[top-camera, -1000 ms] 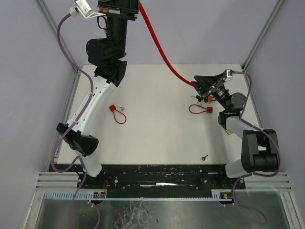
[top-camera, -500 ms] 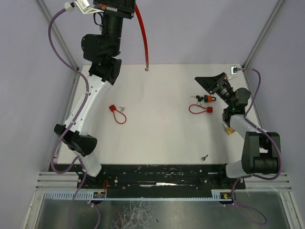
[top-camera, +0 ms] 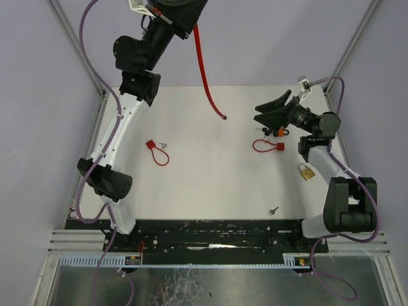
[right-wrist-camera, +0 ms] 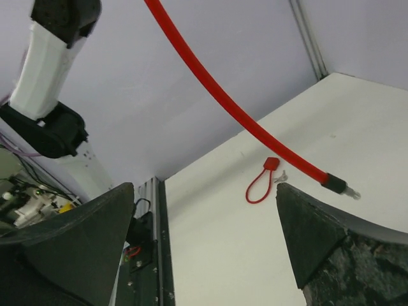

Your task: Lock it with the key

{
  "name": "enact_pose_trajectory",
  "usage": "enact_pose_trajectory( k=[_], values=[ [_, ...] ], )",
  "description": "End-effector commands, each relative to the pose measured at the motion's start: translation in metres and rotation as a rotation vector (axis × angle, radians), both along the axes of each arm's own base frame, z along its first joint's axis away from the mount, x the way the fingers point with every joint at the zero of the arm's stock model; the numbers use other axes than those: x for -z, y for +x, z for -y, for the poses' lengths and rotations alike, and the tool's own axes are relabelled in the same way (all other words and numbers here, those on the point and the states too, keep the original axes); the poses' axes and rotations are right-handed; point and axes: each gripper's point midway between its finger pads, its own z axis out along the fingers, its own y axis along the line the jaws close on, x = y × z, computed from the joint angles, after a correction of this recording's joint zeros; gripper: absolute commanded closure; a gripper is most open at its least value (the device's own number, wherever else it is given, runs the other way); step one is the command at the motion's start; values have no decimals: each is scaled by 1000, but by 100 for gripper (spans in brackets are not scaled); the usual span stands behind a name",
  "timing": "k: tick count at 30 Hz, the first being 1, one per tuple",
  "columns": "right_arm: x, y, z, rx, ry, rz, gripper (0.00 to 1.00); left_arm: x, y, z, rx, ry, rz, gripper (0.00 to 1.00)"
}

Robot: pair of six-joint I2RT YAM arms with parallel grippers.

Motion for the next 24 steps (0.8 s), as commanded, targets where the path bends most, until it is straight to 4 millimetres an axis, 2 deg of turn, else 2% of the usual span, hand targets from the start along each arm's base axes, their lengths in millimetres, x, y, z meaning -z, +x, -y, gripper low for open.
enact_pose_trajectory(
  k=[1, 3, 5, 9, 11, 16, 21, 24],
  values=[
    [-8, -21, -4, -100, 106, -154, 0, 10, -34, 28, 186, 207, 242, 100],
    [-11, -27, -4, -145, 191, -242, 0, 21, -39, 36, 174, 312, 352, 100],
    [-3, -23, -3, -133, 249, -341, 0, 38, -46, 43, 171, 408, 471, 100],
    [46, -3, -8, 9, 249, -543, 0, 59, -53, 50, 156, 492, 633, 100],
    [60, -1, -16, 49, 240, -606, 0, 60, -57, 54, 158, 493, 673, 100],
    [84, 12, -38, 110, 242, -823, 0, 52, -90, 84, 164, 485, 799, 100],
    [85, 24, -48, 97, 330, -952, 2, 53, -119, 121, 130, 520, 874, 100],
    [80, 27, -47, 90, 395, -985, 4, 54, -134, 132, 132, 507, 903, 100]
  ],
)
